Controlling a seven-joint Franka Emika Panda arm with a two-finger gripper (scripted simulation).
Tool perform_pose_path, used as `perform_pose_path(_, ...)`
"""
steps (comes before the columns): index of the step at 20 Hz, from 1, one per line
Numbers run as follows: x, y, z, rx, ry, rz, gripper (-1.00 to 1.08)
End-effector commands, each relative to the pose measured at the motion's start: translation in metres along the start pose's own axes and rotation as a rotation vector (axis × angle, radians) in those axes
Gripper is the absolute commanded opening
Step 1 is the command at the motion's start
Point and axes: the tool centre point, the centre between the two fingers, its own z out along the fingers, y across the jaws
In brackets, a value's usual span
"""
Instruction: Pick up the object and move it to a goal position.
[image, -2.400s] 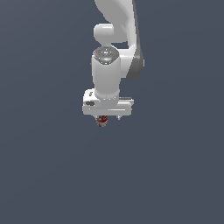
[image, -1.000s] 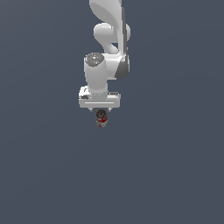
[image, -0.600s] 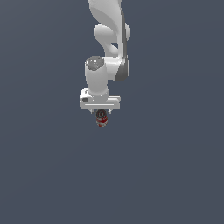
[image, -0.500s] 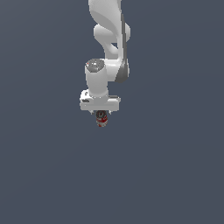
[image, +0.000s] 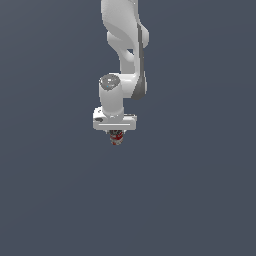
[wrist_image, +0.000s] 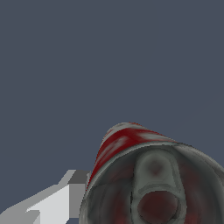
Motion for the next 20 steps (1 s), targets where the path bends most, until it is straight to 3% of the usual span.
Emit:
perform_pose_path(1, 0.0, 0.0, 0.001, 0.0, 0.0, 0.0, -1.0)
perform_pose_path(12, 0.001, 0.0, -0.002, 0.0, 0.0, 0.0, -1.0)
perform_pose_path(20, 0.011, -0.004, -0.03, 0.0, 0.0, 0.0, -1.0)
